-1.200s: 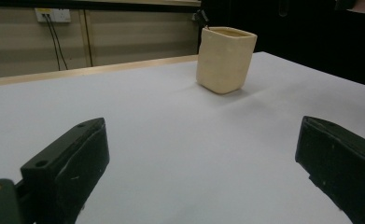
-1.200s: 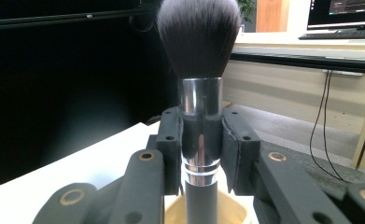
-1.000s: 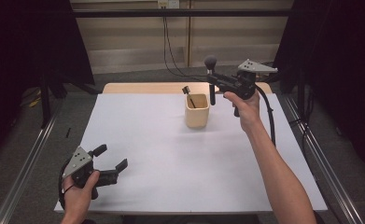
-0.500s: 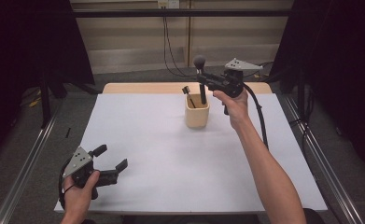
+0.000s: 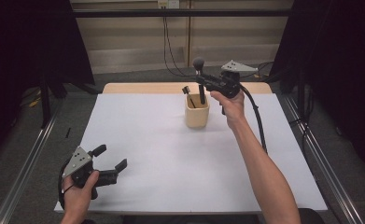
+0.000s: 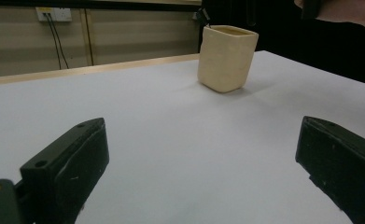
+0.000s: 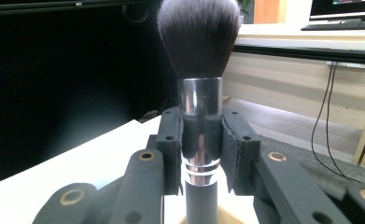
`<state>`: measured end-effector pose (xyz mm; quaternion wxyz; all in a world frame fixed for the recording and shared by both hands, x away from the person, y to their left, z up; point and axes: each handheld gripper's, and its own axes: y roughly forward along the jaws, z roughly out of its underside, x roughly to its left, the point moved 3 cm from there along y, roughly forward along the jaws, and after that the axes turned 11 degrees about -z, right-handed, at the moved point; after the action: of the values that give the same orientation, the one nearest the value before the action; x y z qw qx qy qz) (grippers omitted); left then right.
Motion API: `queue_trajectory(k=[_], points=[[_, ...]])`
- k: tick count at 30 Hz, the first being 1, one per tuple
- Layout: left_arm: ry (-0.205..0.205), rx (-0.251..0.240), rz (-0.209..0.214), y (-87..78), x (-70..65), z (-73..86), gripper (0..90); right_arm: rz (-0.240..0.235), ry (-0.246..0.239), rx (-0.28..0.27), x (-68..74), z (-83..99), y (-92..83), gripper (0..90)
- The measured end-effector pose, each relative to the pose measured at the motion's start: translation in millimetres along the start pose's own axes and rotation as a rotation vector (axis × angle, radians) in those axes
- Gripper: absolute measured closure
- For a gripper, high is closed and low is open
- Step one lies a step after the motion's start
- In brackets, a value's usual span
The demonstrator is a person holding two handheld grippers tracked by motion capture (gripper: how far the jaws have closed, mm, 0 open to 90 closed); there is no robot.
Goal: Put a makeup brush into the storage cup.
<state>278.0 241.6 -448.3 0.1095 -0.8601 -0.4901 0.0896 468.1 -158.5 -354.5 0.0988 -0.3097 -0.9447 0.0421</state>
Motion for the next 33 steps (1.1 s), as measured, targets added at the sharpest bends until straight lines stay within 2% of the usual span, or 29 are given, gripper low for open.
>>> queue_trajectory(k=[4, 12, 20, 33], points=[[-0.006, 0.0, 0.0, 0.2, 0.2, 0.1, 2.7, 0.01, 0.012, 0.003, -6.3, 4.1, 1.0, 71.2], [-0.006, 0.0, -0.001, -0.8, -0.3, -0.1, 2.7, 0.001, 0.023, -0.004, -5.3, 10.4, 3.3, 71.2], [-0.006, 0.0, -0.002, -1.1, 0.6, 0.0, 2.7, 0.012, 0.024, 0.01, -8.4, 17.7, 5.7, 71.2], [0.0, 0.0, -0.004, -1.1, 0.9, -0.1, 2.7, 0.011, 0.061, 0.022, -14.7, 36.4, 4.7, 71.2]])
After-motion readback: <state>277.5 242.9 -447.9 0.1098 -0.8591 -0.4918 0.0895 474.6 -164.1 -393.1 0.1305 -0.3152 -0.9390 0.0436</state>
